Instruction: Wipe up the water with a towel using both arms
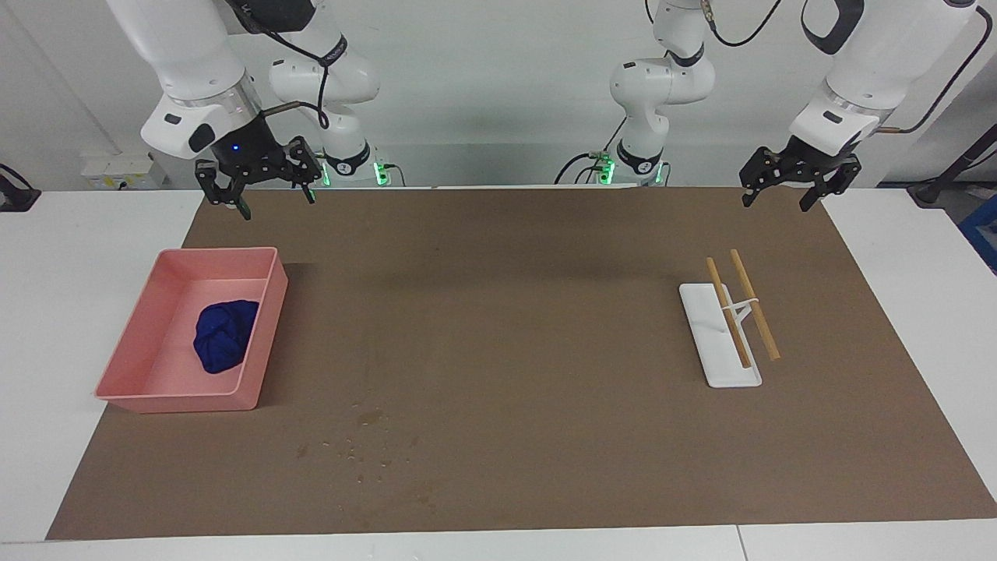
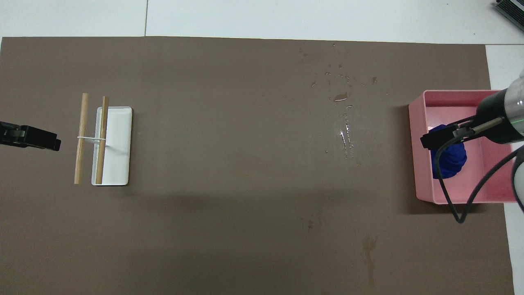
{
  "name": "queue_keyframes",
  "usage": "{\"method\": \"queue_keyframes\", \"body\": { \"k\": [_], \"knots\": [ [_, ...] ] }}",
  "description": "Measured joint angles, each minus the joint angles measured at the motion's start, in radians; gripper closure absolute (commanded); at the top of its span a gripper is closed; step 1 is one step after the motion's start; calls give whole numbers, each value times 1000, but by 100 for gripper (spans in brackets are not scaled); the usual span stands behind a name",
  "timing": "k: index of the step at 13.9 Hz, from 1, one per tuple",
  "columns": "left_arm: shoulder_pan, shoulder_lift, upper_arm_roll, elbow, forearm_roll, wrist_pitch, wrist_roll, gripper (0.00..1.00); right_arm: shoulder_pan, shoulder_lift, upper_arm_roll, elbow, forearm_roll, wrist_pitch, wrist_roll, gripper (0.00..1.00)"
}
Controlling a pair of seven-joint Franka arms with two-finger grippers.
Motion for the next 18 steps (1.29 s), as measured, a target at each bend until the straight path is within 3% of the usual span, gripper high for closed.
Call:
{"method": "queue_keyframes", "body": {
  "k": [18],
  "knots": [
    [0,0,0,0,0,0,0,0,-44,-1,-6,-3,-56,0,1,0]
  ]
}}
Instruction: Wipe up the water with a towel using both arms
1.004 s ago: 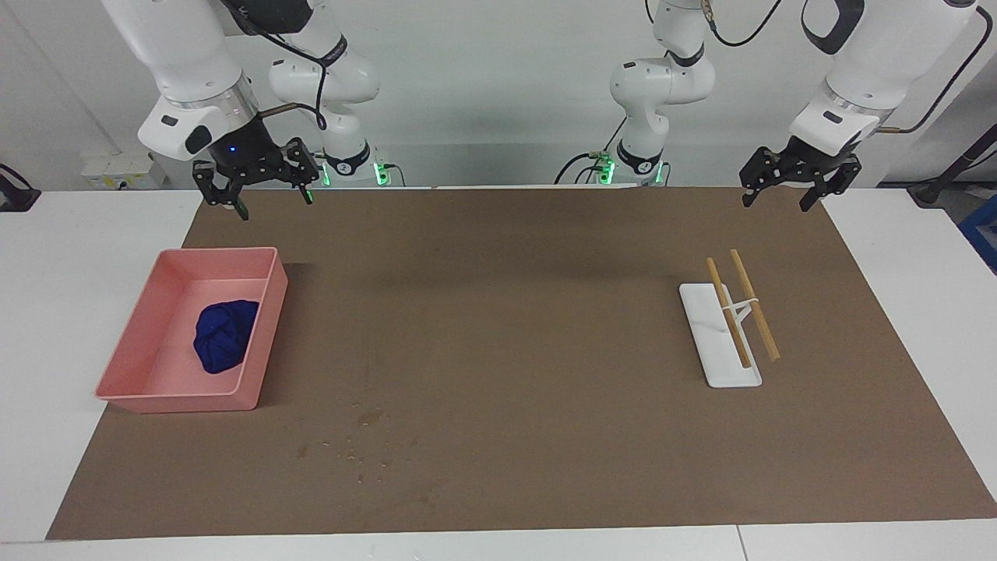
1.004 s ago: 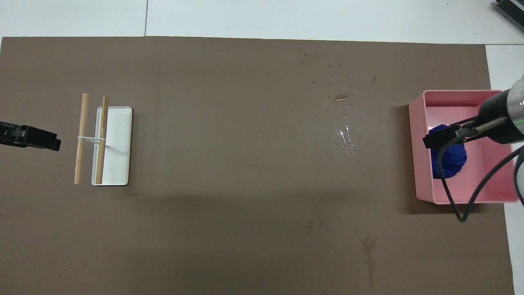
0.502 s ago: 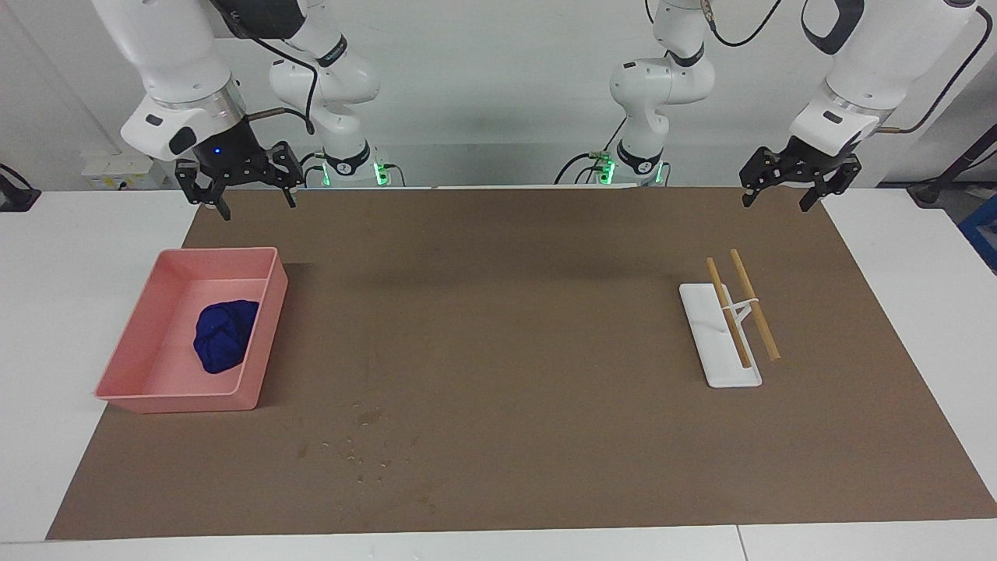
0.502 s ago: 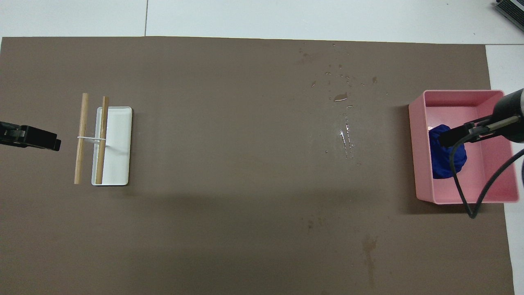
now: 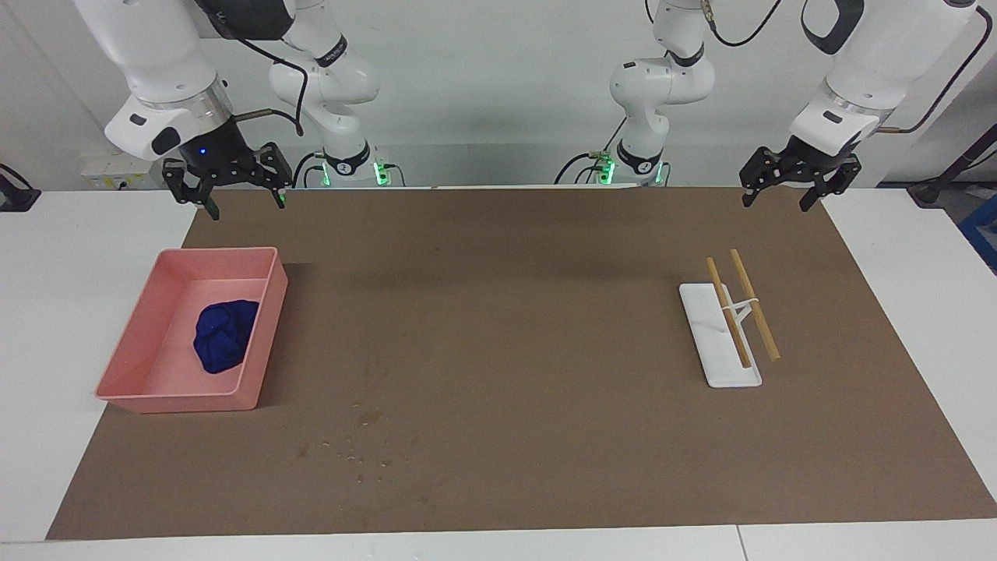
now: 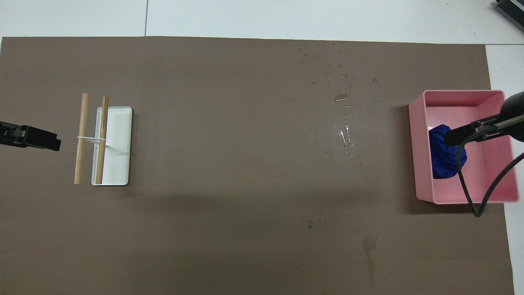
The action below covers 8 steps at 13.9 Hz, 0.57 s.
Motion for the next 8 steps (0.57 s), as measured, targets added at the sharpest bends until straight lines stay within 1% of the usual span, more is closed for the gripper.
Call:
{"method": "queue_keyframes", "body": {
  "k": [8],
  "knots": [
    [0,0,0,0,0,0,0,0,-10,0,0,0,0,0,0,0]
  ]
}}
